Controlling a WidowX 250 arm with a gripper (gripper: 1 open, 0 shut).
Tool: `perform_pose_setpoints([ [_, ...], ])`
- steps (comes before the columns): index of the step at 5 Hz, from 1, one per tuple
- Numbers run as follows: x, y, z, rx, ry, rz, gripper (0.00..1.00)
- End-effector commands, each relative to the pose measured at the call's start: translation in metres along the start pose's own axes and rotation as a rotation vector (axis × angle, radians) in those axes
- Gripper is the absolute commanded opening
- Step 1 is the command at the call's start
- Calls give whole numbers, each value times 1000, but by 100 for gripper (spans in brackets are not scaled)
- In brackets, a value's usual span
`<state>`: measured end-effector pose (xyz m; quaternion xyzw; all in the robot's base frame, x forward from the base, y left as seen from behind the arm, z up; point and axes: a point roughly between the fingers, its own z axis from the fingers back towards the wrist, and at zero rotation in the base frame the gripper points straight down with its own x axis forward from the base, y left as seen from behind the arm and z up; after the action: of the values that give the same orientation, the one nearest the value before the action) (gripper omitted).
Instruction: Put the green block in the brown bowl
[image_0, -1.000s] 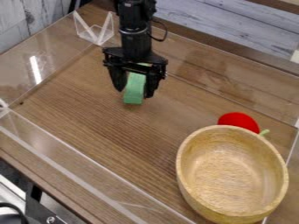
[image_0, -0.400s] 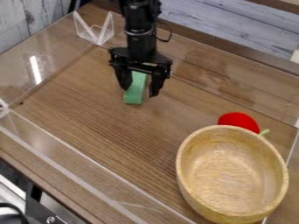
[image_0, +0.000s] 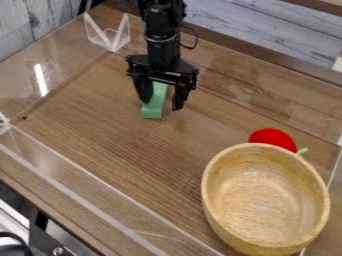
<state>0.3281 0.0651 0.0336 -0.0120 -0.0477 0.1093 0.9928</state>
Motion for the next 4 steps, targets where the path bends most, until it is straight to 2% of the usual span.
perform_pose_setpoints([
  [1, 14, 2, 11, 3, -63, -1, 100],
  [3, 3, 5, 14, 23, -78, 102, 100],
  [4, -3, -5, 9, 25, -85, 113, 100],
])
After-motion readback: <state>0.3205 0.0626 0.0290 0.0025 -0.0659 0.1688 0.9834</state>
